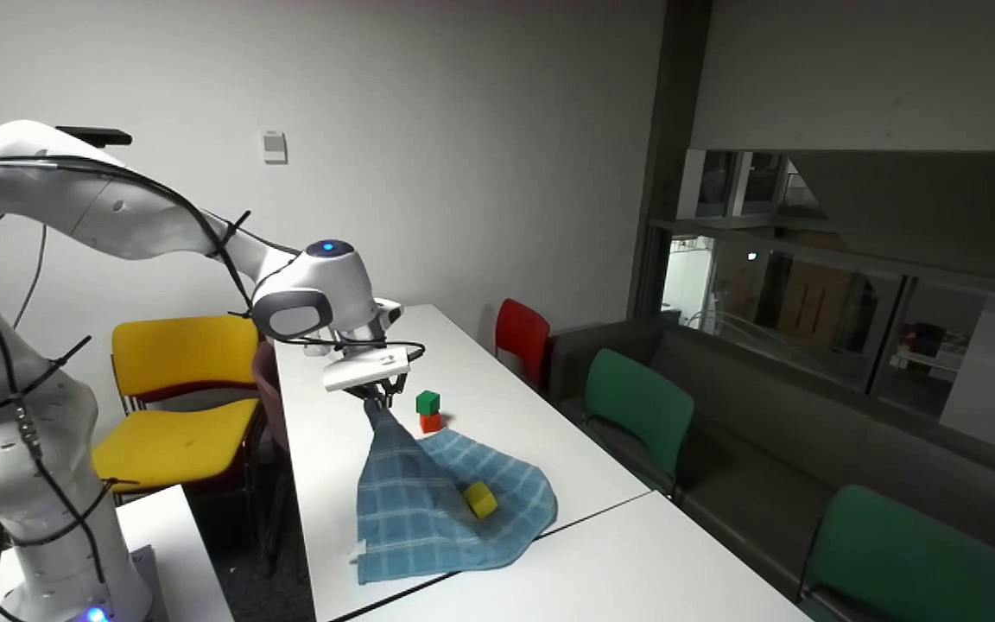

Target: Pull the blue towel from underneath the yellow block, place the towel over the yellow block

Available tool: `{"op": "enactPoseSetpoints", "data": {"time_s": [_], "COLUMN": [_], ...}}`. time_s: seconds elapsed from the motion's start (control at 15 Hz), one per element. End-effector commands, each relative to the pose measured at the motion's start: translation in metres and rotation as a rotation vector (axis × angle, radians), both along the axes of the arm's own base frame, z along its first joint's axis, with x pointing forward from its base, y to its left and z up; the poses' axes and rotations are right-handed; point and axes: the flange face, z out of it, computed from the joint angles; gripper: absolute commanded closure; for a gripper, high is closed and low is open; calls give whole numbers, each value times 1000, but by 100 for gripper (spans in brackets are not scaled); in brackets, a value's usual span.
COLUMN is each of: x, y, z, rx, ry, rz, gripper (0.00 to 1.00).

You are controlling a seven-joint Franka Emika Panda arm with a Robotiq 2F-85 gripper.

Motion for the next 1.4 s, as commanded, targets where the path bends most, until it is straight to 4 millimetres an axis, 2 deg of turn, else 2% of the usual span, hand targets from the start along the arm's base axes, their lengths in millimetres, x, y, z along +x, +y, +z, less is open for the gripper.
{"op": "enactPoseSetpoints", "data": {"time_s": [0.0,0.33,0.73,1.0,1.33], "x": [-37,-47,-40,-27,2], "y": [14,14,-1,-8,-21], "z": [28,45,53,56,66], "rx": [-55,-71,-72,-89,-32], "ry": [-110,-136,-149,-142,-72], "rz": [-4,-22,-93,-158,-266], "gripper": [98,98,98,98,98]}}
